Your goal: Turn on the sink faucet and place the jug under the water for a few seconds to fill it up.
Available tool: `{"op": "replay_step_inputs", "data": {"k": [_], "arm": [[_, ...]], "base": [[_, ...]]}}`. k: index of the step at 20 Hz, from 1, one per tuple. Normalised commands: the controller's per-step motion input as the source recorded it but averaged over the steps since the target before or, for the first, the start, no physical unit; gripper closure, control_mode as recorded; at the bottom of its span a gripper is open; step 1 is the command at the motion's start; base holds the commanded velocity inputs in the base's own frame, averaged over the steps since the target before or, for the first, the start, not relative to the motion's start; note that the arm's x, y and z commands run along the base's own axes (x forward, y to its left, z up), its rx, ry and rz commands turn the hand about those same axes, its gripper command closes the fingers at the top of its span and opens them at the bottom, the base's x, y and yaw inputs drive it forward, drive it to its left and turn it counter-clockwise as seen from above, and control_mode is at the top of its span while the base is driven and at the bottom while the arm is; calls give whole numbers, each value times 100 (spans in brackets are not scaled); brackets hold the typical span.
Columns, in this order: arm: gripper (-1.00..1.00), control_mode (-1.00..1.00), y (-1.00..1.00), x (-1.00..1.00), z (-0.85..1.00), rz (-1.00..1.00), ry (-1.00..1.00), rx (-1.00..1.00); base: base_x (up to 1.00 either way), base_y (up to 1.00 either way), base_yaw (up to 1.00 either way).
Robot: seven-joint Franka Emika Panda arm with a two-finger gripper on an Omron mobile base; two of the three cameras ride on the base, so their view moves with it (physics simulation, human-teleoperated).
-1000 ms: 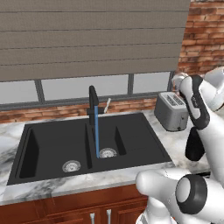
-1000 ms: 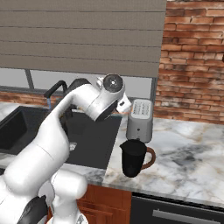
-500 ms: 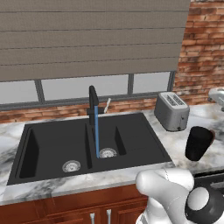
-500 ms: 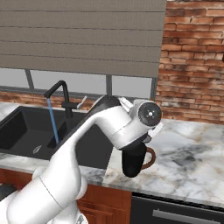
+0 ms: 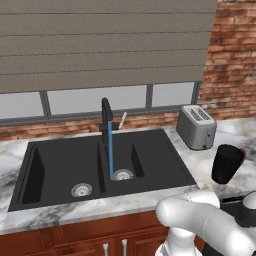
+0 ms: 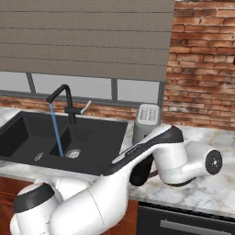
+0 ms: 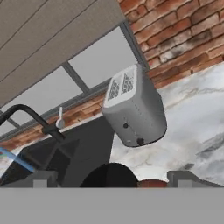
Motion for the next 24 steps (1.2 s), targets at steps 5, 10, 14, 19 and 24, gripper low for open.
{"op": "replay_step_inputs", "data": {"k": [5,10,14,19,24], "arm": [[-100,-100,-56,0,-36,43,-45,0],[-100,-100,-14,12,-56,48,-36,0],[-100,-100,10,29,-80,42,-36,-2],[-100,-100,9,24,-52,29,-32,0],[-100,-100,0,5,-35,16,-13,0]], "base": [[0,0,0],[0,0,0],[0,0,0],[0,0,0],[0,0,0]]}}
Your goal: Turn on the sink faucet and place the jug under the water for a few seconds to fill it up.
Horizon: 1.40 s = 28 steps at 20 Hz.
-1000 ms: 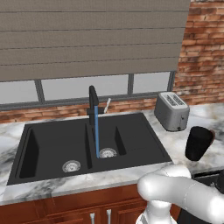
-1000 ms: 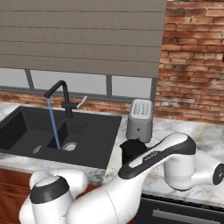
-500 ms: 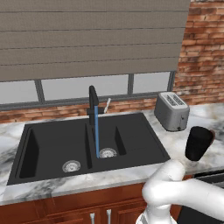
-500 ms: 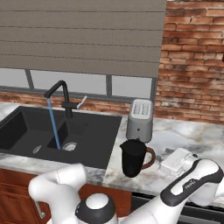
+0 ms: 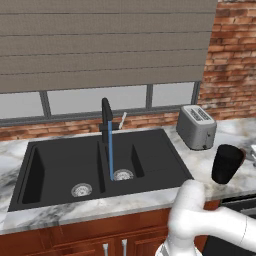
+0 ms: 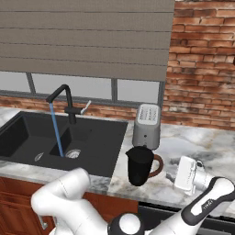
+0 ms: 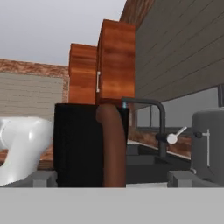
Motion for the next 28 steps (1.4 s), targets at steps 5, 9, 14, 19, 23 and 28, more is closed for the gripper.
{"op": "replay_step_inputs", "data": {"k": [5,9,14,19,23,28], "arm": [[-100,-100,0,3,-16,1,-2,0],[-100,-100,33,0,0,-1,0,-3],[-100,-100,57,0,0,-7,0,-6],[-100,-100,35,0,0,-3,0,-4],[-100,-100,34,-1,0,-5,0,-3],[-100,-100,29,0,0,-6,0,-3]], "base": [[0,0,0],[0,0,0],[0,0,0],[0,0,0],[0,0,0],[0,0,0]]}}
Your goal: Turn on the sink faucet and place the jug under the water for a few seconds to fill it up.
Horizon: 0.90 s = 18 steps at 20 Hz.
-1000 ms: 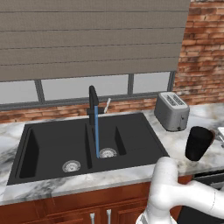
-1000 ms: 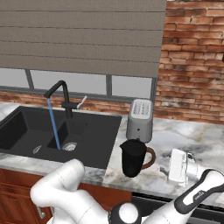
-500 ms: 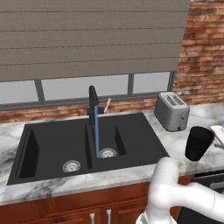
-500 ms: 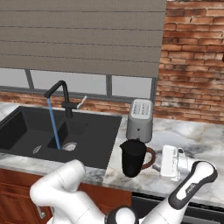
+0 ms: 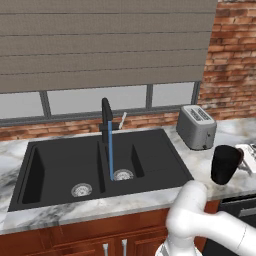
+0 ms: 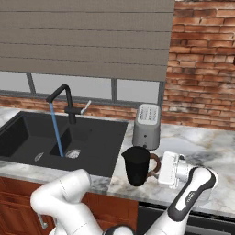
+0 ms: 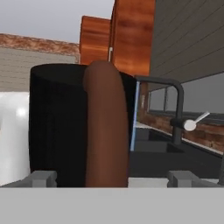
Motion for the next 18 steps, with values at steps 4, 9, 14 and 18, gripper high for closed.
{"op": "replay_step_inputs", "data": {"k": [4,9,14,18], "arm": [[-100,-100,6,0,0,-2,0,0],[-100,-100,1,-4,0,0,0,0],[100,-100,3,-10,0,0,0,-2],[100,-100,5,-4,0,-2,0,-1]], "base": [[0,0,0],[0,0,0],[0,0,0],[0,0,0]]}}
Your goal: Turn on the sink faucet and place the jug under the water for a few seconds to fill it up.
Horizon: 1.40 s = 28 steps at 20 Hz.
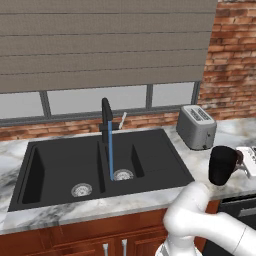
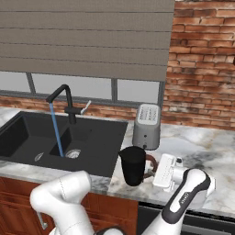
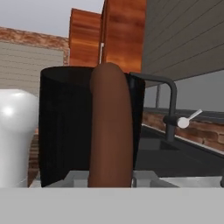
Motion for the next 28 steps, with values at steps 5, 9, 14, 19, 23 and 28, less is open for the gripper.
{"op": "replay_step_inputs", "data": {"k": [5,9,14,19,23,28], "arm": [[100,-100,19,0,0,-5,0,0],[100,-100,38,-18,18,-12,0,0],[100,-100,90,-34,49,-13,-1,-2],[100,-100,100,-18,37,-14,0,-4],[100,-100,100,0,31,-13,1,-7],[100,-100,100,0,26,-13,2,-7]], "base": [[0,0,0],[0,0,0],[0,0,0],[0,0,0],[0,0,0],[0,0,0]]}}
